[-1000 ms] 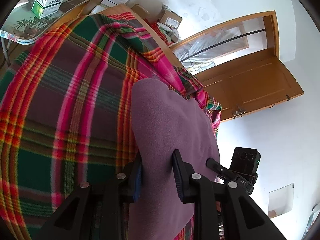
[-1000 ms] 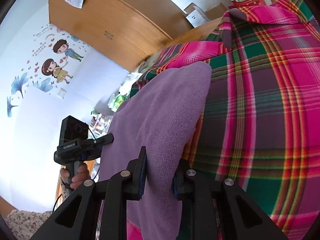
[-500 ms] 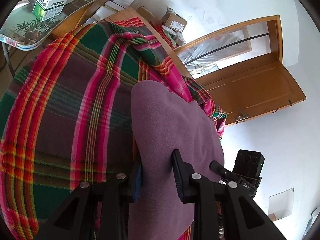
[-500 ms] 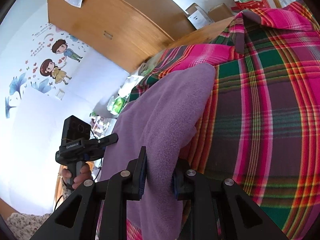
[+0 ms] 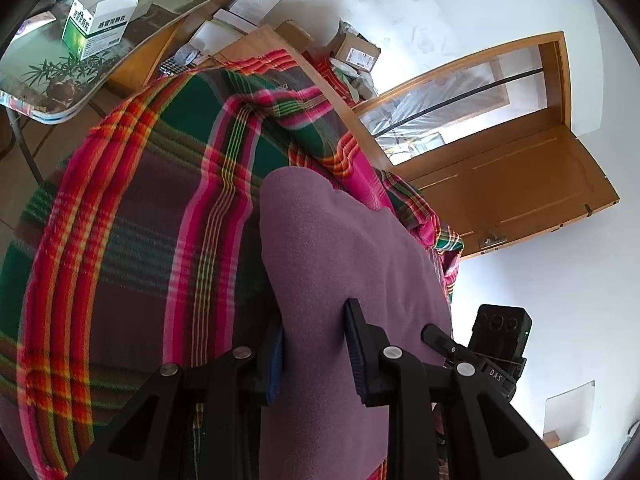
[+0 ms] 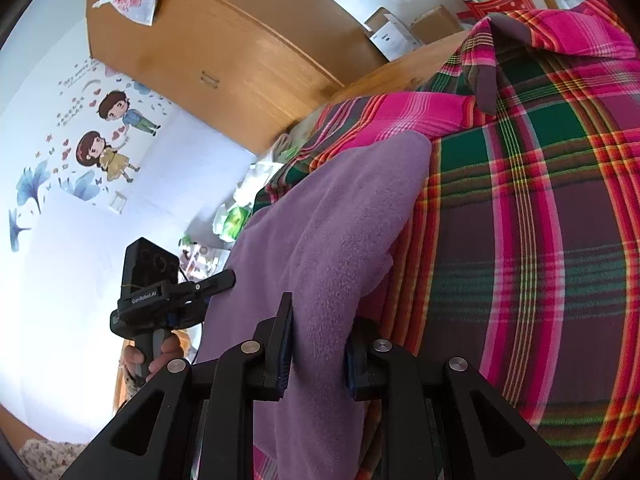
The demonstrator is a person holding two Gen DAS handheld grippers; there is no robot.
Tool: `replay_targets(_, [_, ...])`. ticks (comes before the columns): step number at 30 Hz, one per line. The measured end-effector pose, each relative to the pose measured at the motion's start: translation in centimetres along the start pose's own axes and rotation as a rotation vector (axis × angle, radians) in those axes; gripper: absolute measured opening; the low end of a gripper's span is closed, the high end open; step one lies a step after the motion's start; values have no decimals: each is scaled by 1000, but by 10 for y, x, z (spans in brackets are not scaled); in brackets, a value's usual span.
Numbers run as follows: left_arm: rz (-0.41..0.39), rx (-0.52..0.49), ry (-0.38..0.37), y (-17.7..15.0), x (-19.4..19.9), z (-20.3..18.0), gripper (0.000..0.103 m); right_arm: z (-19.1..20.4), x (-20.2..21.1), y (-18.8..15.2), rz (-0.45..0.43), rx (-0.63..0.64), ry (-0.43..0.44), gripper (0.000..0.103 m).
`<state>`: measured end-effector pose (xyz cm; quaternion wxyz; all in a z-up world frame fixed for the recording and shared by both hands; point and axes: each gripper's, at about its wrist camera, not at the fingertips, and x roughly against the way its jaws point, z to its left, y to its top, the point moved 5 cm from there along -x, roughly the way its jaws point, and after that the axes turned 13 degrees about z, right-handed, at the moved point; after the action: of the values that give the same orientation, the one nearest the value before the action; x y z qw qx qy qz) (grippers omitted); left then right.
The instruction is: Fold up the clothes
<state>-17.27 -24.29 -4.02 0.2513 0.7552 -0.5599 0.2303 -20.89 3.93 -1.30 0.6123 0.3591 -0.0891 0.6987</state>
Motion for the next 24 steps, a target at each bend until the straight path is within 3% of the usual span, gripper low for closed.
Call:
replay_targets(9, [2, 38, -21, -3, 2, 8, 29, -12, -10, 2, 3, -13, -52, 23])
replay_targets(16, [-8, 37, 47, -11, 8, 5, 39, -9, -14, 1, 3, 13, -150, 36])
replay_targets(24, [-51, 64, 122, -20, 19, 5, 39, -2, -13, -3, -22, 50, -277, 41])
